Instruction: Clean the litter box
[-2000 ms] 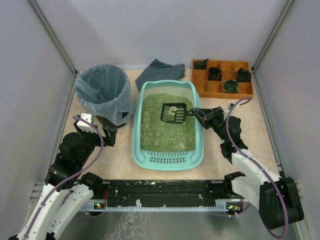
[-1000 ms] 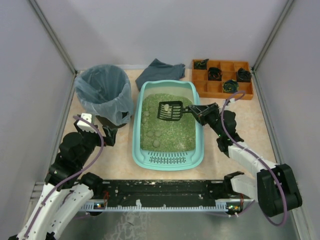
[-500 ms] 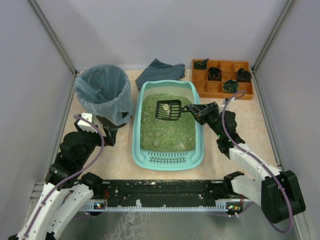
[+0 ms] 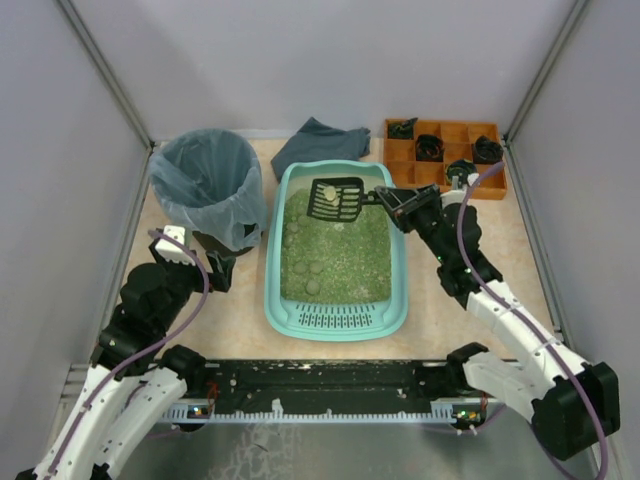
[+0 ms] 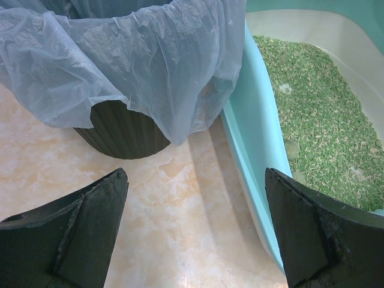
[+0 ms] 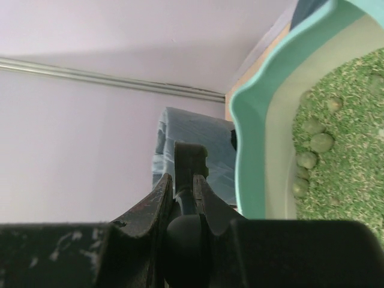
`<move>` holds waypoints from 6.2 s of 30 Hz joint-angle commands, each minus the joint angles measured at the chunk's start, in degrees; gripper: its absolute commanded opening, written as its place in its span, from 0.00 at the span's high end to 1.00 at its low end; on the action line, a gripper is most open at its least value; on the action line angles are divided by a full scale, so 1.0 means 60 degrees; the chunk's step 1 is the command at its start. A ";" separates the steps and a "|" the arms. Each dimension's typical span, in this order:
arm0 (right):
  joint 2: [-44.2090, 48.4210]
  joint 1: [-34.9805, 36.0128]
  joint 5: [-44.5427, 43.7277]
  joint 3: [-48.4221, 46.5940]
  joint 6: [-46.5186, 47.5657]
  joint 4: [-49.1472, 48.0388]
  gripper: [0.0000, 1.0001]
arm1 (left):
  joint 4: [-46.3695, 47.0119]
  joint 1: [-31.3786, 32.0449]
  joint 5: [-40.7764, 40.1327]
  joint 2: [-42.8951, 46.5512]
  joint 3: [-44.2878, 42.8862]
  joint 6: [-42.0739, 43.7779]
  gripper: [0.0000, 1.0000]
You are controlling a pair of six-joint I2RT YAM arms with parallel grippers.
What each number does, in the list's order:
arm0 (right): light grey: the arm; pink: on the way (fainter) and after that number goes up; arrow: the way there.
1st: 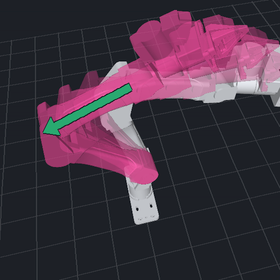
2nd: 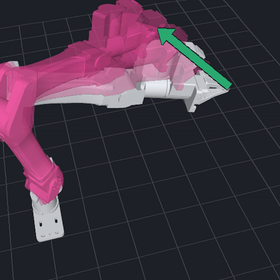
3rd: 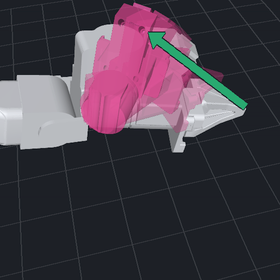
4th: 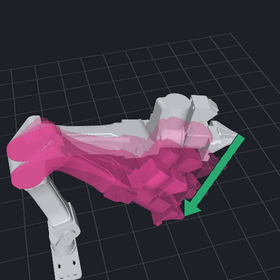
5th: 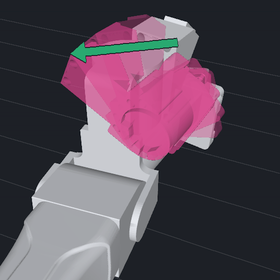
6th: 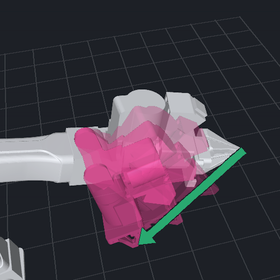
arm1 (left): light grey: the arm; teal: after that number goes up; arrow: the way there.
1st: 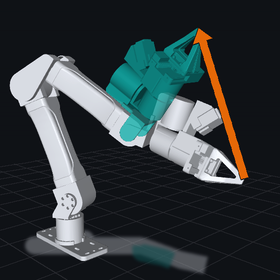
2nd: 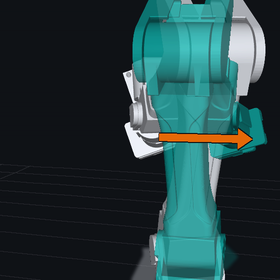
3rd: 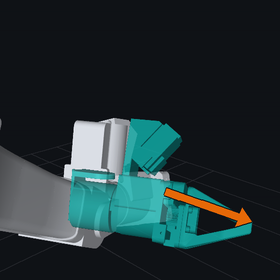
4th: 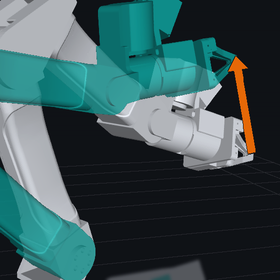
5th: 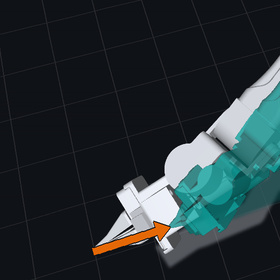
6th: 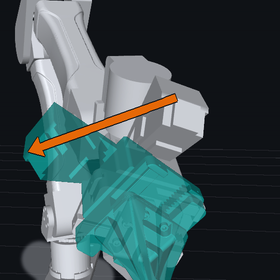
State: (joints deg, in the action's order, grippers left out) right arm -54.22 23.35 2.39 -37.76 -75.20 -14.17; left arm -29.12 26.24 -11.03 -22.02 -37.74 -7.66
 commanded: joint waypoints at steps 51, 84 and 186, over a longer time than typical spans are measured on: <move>-0.7470 0.3273 -0.1905 -1.0843 0.3875 0.1668 1.00 | 0.0196 -0.0065 0.0081 0.0371 0.0022 0.0059 0.00; -1.1419 0.4556 -0.1159 -1.6351 0.7769 0.4457 1.00 | 0.0210 -0.0067 0.0143 0.0256 0.0007 0.0069 0.00; -0.3010 0.1863 -0.4388 -0.3837 0.5985 0.3053 1.00 | 0.0210 -0.0067 0.0103 0.0216 0.0005 0.0063 0.00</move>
State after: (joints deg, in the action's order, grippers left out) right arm -68.97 36.88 -24.12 -59.22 -36.42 4.86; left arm -29.12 26.20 -10.63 -20.91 -37.74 -7.64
